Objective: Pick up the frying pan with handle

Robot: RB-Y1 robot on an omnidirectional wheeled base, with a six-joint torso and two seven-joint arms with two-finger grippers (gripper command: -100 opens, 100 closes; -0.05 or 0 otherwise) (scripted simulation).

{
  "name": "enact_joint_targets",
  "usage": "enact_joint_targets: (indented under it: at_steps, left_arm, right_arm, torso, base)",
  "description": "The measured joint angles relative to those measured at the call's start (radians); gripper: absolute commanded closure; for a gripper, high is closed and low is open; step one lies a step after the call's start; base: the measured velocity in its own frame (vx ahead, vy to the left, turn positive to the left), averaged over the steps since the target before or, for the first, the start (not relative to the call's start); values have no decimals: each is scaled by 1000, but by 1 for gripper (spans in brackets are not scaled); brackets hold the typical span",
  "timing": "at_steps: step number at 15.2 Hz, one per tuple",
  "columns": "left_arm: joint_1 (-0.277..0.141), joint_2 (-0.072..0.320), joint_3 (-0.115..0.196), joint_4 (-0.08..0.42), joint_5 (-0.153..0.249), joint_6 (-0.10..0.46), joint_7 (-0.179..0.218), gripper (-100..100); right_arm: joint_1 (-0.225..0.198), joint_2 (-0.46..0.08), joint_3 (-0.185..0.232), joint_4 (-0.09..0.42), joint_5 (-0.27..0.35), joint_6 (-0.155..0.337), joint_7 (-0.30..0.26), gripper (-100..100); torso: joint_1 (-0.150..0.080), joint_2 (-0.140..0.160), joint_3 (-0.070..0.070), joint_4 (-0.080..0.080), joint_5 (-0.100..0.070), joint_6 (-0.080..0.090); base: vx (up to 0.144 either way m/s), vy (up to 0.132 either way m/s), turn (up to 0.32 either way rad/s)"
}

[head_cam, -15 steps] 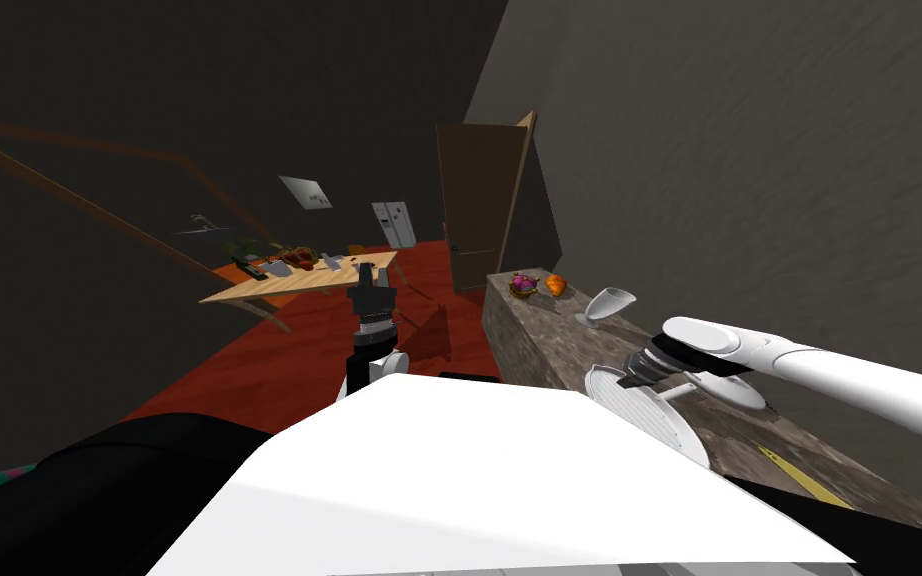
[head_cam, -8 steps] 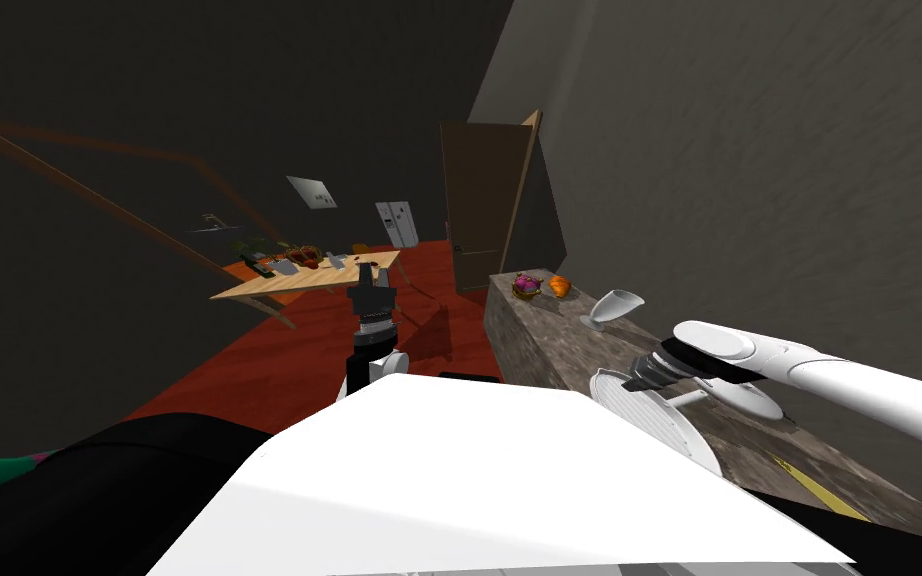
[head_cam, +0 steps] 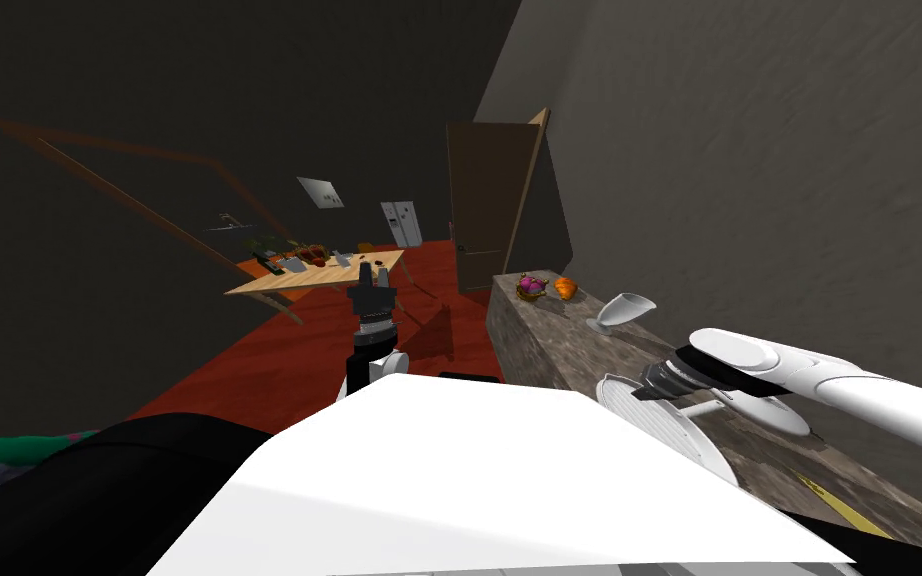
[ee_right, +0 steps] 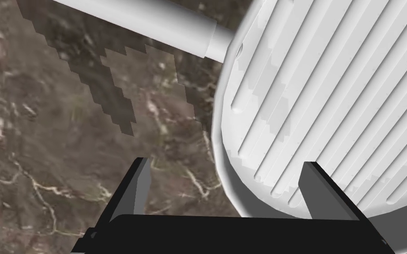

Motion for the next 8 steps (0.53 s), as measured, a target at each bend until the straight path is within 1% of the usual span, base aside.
enact_joint_targets:
  at_steps: [2,4,5,6,7,8]
  left_arm:
    - [0,0,0,0,0,0,0,0]
    - [0,0,0,0,0,0,0,0]
    - [0,0,0,0,0,0,0,0]
    - [0,0,0,0,0,0,0,0]
    - [0,0,0,0,0,0,0,0]
    - [0,0,0,0,0,0,0,0]
  right_arm:
    - [46,11,-45,15,22,-12,13,-100]
    - [74,14,-88,19,28,-18,17,-100]
    - [83,11,-110,16,27,-18,16,-100]
    - [107,16,-134,24,38,-23,24,-100]
    - [126,24,-156,38,54,-31,35,-100]
    - [147,29,-178,41,64,-37,39,-100]
  torso:
    - [0,0,0,0,0,1]
    - [0,0,0,0,0,1]
    - [0,0,0,0,0,0]
    - [0,0,0,0,0,0]
    - [0,0,0,0,0,0]
    - [0,0,0,0,0,1]
  base:
    - [4,15,31]
    - [1,3,-7]
    - [5,15,138]
    - [8,23,165]
    - [5,18,63]
    - [3,11,-11]
